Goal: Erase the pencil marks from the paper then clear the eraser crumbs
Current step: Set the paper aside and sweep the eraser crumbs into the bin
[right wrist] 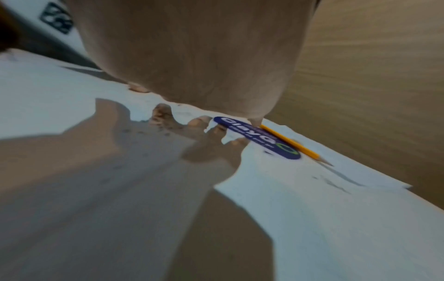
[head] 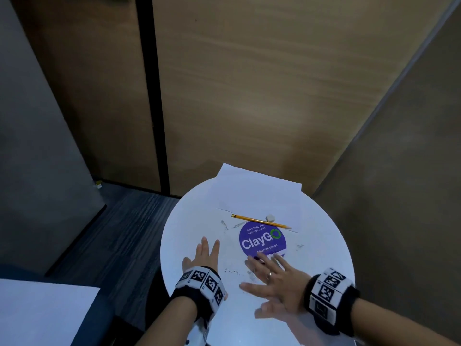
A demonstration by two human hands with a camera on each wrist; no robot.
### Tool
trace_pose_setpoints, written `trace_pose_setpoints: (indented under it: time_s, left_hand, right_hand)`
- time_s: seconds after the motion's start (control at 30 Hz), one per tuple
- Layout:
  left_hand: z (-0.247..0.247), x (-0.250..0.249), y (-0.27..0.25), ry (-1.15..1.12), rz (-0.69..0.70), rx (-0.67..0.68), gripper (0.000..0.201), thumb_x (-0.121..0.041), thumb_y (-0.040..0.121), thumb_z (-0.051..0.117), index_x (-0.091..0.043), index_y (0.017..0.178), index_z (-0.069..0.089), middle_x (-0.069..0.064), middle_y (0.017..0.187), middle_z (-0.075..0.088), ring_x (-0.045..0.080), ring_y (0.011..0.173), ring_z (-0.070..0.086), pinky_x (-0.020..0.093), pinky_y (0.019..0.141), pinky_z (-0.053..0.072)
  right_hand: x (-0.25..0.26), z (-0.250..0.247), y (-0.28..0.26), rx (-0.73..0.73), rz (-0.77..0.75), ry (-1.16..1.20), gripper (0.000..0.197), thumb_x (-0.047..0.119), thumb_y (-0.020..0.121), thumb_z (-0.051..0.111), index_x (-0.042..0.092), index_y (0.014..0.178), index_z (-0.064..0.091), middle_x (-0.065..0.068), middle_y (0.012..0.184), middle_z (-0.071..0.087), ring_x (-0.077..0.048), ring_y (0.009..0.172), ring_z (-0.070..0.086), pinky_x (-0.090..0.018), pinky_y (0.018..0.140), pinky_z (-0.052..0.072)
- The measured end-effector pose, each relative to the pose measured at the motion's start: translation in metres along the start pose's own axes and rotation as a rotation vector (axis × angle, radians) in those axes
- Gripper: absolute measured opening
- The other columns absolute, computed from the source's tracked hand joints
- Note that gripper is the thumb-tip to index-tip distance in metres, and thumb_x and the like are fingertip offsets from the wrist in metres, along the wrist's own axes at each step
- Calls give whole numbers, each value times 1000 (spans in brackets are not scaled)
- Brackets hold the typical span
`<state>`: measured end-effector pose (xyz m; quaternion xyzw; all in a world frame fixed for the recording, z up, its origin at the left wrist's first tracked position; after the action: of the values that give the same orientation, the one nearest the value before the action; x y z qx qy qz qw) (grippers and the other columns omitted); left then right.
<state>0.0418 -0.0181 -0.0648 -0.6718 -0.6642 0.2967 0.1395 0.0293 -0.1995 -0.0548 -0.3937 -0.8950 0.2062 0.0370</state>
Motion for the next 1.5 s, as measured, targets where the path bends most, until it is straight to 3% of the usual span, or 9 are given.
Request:
trace_pose_setpoints:
  time_s: [0.17, 0.3, 0.43, 0.67, 0.83, 1.03, 1.17, 1.37, 1.5]
  left_hand:
    - [0, 0, 2, -7, -8, 4, 114, -29, 80, 73, -24, 150, -17, 12, 155, -25, 24, 146, -10, 51, 114, 10]
    - [0, 0, 2, -7, -7, -8, 113, -29, 81, 73, -24, 150, -17, 11, 155, -24, 24, 146, -10, 51, 114, 10]
    - [-1, 0, 2, -19, -3, -7, 110, -27, 83, 71, -23, 150, -16, 11, 155, -24, 24, 146, -10, 51, 114, 10]
    - [-1, 0, -2, 4, 19, 9, 127, -39, 70, 80, -23, 149, -19, 11, 155, -25, 24, 146, -12, 52, 114, 9]
    - [-2, -1, -3, 13, 18, 7, 127, -40, 70, 80, -24, 149, -18, 11, 155, -24, 24, 146, -11, 52, 115, 9]
    - [-1, 0, -3, -9, 16, 14, 125, -38, 72, 79, -24, 149, -19, 10, 155, -26, 23, 146, -13, 51, 115, 7]
    - [-2, 1, 0, -31, 11, -13, 108, -30, 84, 70, -24, 150, -16, 9, 155, -24, 23, 146, -11, 51, 115, 8]
    - [-1, 0, -5, -24, 37, 0, 127, -40, 71, 79, -24, 148, -21, 10, 155, -26, 23, 146, -13, 52, 115, 7]
    - [-4, 1, -5, -88, 41, -14, 131, -36, 71, 81, -27, 145, -27, 8, 156, -23, 22, 146, -12, 52, 115, 5]
  right_hand:
    - [-24, -11, 1, 90, 180, 97, 67, 73, 87, 4, 42, 144, -14, -11, 153, 23, -37, 139, 21, -55, 101, 38]
    - [-11, 9, -1, 53, -23, -35, 64, 68, 91, 8, 38, 147, 7, -11, 156, -7, -31, 141, 10, -49, 109, 21]
    - [-23, -26, 9, -24, 107, -24, 77, 78, 75, 0, 46, 144, -10, -5, 148, -34, -30, 143, -19, -51, 114, -4]
    - [1, -12, 19, -12, -93, -110, 57, 60, 95, 10, 39, 148, 3, -12, 157, -4, -32, 143, 16, -53, 108, 20]
    - [-19, -38, 44, 74, 23, -59, 89, 77, 63, -21, 45, 145, -9, -4, 153, -27, -24, 135, -31, -56, 112, -9]
    - [9, -15, 25, 168, -54, -116, 63, 69, 90, 1, 41, 139, 29, -13, 150, 32, -35, 138, 31, -60, 106, 28]
    - [15, -12, 24, 3, -91, -42, 61, 64, 93, 6, 37, 148, 15, -11, 157, 8, -30, 138, 17, -50, 107, 16]
    - [-6, -27, 41, 76, 204, 47, 76, 72, 85, -6, 34, 149, 8, -8, 155, 20, -30, 141, 21, -59, 106, 27]
    - [16, -11, 36, 73, -30, -64, 65, 67, 91, 2, 37, 147, 0, -9, 157, 11, -31, 137, 22, -48, 108, 5]
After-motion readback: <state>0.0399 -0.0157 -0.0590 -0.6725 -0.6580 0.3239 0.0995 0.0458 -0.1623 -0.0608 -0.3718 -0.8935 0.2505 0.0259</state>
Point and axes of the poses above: each hand's wrist, its own y-axis towards the middle knuckle, its own z-axis out of the palm, x = y × z, the point moved 6 cm from there along y, towards the middle knuckle
